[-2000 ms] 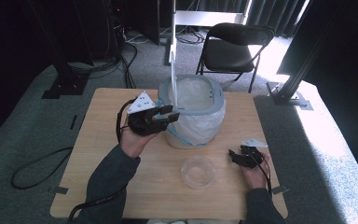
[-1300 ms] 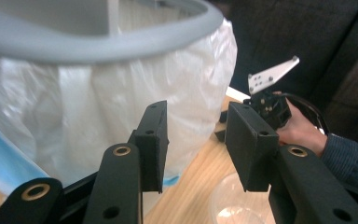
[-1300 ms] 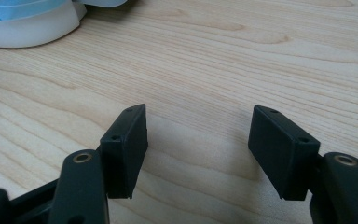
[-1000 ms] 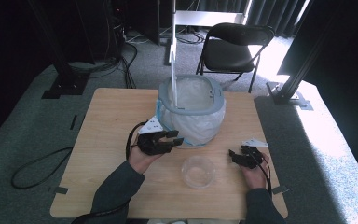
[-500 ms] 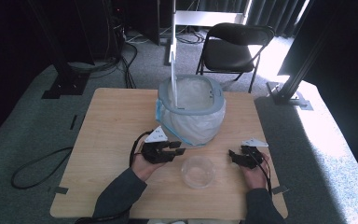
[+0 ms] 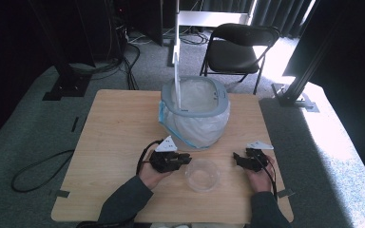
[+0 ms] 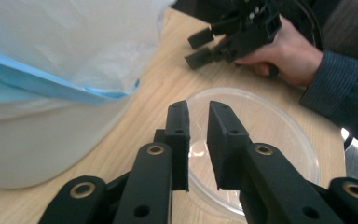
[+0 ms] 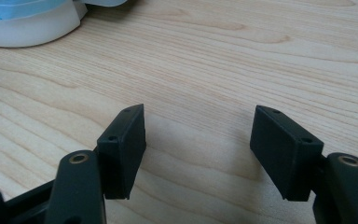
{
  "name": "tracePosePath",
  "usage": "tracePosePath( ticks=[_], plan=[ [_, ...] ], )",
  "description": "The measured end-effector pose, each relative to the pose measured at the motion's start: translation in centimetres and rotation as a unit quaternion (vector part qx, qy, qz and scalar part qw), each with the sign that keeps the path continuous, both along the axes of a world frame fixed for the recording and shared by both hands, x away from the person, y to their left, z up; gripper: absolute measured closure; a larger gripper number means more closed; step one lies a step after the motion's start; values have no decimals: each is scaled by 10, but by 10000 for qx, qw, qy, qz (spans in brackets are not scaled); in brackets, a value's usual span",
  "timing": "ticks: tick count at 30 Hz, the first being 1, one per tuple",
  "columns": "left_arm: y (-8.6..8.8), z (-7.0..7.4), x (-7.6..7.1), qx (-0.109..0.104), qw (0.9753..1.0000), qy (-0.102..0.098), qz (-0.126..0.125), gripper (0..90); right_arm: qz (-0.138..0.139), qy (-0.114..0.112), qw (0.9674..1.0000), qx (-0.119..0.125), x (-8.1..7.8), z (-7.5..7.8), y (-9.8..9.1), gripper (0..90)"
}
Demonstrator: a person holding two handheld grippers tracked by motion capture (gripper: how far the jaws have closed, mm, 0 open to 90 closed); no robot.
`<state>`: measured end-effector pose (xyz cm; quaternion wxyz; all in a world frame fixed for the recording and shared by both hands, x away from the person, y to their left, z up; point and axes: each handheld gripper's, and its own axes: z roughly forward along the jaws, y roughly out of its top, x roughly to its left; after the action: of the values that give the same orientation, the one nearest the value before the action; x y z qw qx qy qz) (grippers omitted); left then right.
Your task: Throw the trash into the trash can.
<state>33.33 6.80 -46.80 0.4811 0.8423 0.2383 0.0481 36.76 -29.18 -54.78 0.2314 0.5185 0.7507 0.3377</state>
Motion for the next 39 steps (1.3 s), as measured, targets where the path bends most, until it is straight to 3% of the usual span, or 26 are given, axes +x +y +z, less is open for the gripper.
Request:
tracePosePath(
  ticks=[15, 23, 39],
  plan=[
    [-5, -18, 3, 235, 9995, 213, 4, 851, 3, -1, 10000, -3, 0, 0, 0, 344],
    [-3, -21, 5, 241, 9993, 272, 43, 851, 4, -1, 10000, -3, 0, 0, 0, 344],
    [10, -32, 17, 273, 9982, 408, 341, 848, 7, 0, 10000, -3, 0, 0, 0, 344]
  ],
)
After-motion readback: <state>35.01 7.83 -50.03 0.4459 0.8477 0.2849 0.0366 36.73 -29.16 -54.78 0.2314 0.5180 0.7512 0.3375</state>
